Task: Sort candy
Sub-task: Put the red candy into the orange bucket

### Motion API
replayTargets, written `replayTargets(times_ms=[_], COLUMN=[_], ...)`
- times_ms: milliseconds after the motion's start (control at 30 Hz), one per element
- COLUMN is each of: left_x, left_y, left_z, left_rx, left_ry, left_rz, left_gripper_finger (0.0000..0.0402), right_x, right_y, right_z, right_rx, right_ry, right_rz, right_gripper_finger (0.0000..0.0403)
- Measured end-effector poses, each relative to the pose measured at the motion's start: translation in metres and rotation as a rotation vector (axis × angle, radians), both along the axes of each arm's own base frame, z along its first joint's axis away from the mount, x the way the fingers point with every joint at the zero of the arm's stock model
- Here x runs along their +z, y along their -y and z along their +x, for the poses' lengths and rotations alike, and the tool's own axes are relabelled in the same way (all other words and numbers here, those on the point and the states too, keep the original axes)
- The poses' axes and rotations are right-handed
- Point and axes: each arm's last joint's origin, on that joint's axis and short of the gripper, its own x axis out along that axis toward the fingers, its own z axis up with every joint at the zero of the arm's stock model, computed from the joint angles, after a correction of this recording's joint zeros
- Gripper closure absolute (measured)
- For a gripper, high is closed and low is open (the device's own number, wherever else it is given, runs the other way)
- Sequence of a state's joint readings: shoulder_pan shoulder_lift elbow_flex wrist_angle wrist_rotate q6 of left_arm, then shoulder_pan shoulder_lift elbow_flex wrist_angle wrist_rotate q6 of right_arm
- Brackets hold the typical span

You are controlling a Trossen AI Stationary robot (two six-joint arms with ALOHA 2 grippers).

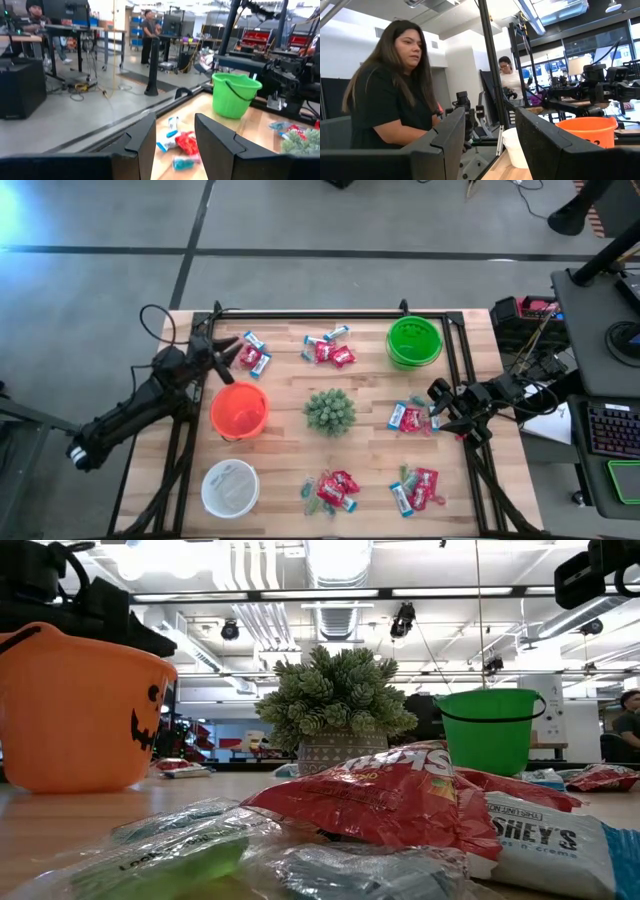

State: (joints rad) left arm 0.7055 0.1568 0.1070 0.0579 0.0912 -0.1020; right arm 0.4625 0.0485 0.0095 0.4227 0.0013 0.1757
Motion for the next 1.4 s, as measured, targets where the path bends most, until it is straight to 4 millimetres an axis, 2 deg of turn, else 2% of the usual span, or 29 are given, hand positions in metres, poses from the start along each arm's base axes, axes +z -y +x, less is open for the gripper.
replayTargets(times_ms=[400,567,767,933,1200,1400], left_x=[0.008,0.012,0.036,0.053,0.066,0.088], left_y=[-0.002,-0.003,-0.001,0.002,0.002,0.003], left_z=[0.005,0.005,0.003,0.001,0.001,-0.001], left_rx=[-0.057,-0.050,-0.052,-0.075,-0.077,-0.079], left_ry=[-0.014,-0.001,0.044,0.041,0.023,0.090], left_rz=[-0.033,-0.050,-0.009,0.055,-0.010,-0.065], left_gripper_finger=[0.0284,0.0299,0.0327,0.0335,0.0335,0.0335], right_x=[0.000,0.000,0.000,0.000,0.000,0.000], right_y=[0.000,0.000,0.000,0.000,0.000,0.000], right_z=[0.000,0.000,0.000,0.000,0.000,0.000], right_rx=[0.000,0.000,0.000,0.000,0.000,0.000], right_ry=[0.000,0.000,0.000,0.000,0.000,0.000], right_rz=[-0.001,0.000,0.000,0.000,0.000,0.000], right_gripper_finger=[0.0236,0.0236,0.0236,0.0236,0.0236,0.0236])
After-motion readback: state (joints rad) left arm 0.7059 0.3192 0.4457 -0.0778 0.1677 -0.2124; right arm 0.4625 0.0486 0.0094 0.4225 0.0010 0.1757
